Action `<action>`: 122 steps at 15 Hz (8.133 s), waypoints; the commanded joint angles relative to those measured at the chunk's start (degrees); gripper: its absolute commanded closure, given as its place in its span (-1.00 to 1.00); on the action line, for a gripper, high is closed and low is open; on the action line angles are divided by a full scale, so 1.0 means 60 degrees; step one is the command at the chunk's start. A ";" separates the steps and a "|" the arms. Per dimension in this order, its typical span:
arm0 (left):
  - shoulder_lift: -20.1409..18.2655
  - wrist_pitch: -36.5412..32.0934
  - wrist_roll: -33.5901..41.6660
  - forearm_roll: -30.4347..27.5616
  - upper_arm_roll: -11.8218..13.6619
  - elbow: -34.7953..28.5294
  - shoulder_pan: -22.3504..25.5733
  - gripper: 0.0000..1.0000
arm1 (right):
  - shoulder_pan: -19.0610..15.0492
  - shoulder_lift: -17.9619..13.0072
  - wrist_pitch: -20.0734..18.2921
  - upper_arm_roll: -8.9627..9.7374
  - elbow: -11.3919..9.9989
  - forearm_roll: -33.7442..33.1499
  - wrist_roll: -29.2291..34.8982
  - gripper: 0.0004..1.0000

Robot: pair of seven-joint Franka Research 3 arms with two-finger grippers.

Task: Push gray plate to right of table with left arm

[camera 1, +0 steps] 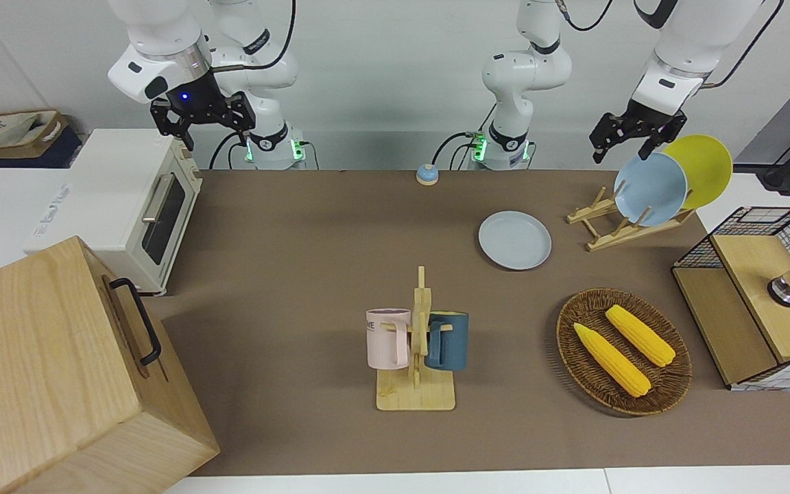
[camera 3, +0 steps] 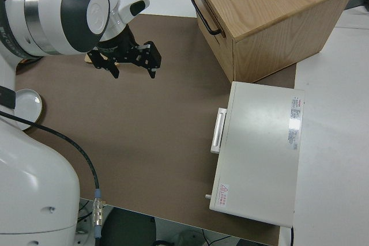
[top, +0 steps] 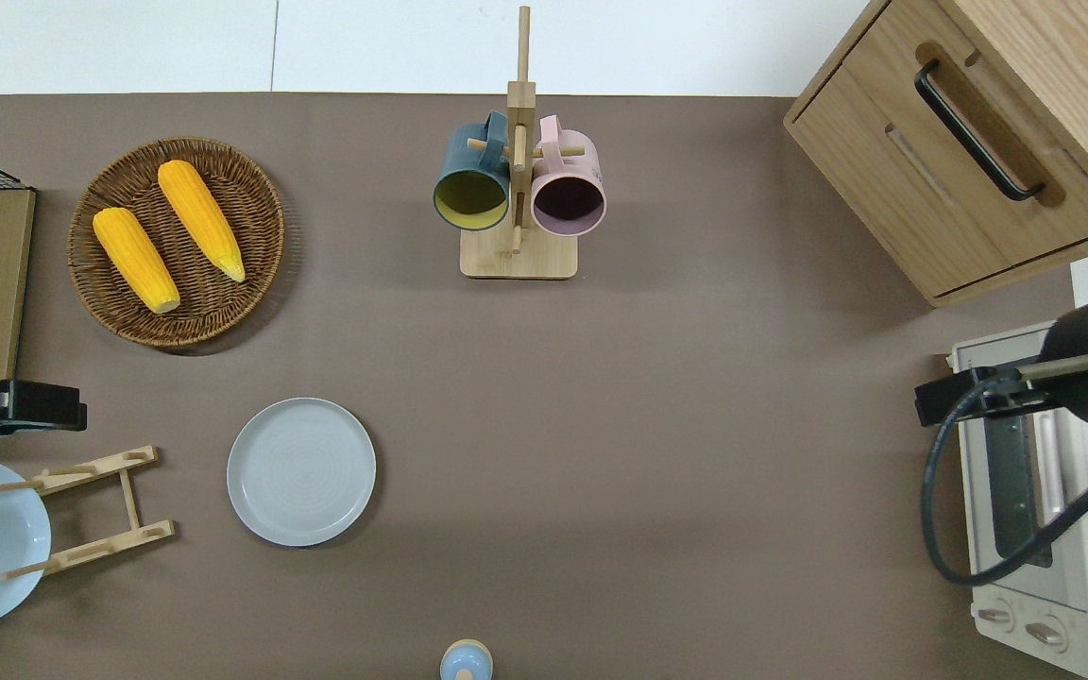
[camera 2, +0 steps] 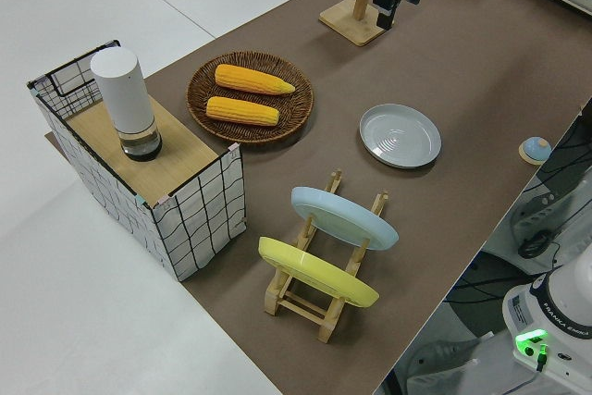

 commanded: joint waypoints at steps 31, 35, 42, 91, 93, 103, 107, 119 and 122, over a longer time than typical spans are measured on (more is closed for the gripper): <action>-0.1568 0.3178 -0.0228 -0.0678 -0.0295 -0.4448 -0.0146 -1.00 | -0.0178 -0.0024 -0.0149 0.0153 0.0089 0.0041 0.0125 -0.97; -0.1744 0.3998 -0.0213 -0.0678 -0.0456 -0.5342 -0.0146 -1.00 | -0.0178 -0.0024 -0.0149 0.0153 0.0089 0.0041 0.0125 -0.97; -0.1730 0.5112 -0.0213 -0.0692 -0.0456 -0.6164 -0.0249 -1.00 | -0.0178 -0.0024 -0.0149 0.0153 0.0089 0.0041 0.0125 -0.97; 0.0204 0.9215 0.0124 -0.0678 -0.0426 -0.8538 -0.0102 1.00 | -0.0192 -0.0024 -0.0149 0.0153 0.0089 0.0041 0.0125 -0.97; 0.0219 0.9215 0.0110 -0.0678 -0.0412 -0.8538 -0.0102 1.00 | -0.0192 -0.0024 -0.0149 0.0153 0.0089 0.0041 0.0111 -0.97; 0.0424 0.9288 -0.0914 -0.0678 -0.0573 -0.8465 -0.0687 1.00 | -0.0178 -0.0024 -0.0149 0.0153 0.0089 0.0041 0.0110 -0.97; 0.0526 0.9303 -0.1618 -0.0692 -0.0573 -0.8377 -0.1317 1.00 | -0.0192 -0.0024 -0.0149 0.0153 0.0089 0.0041 0.0125 -0.97; 0.0950 0.9507 -0.3609 -0.0707 -0.0588 -0.7908 -0.3045 1.00 | -0.0178 -0.0024 -0.0149 0.0153 0.0089 0.0041 0.0125 -0.97; 0.1432 0.9945 -0.4108 -0.0722 -0.0588 -0.7762 -0.3500 1.00 | -0.0192 -0.0024 -0.0149 0.0153 0.0089 0.0041 0.0125 -0.97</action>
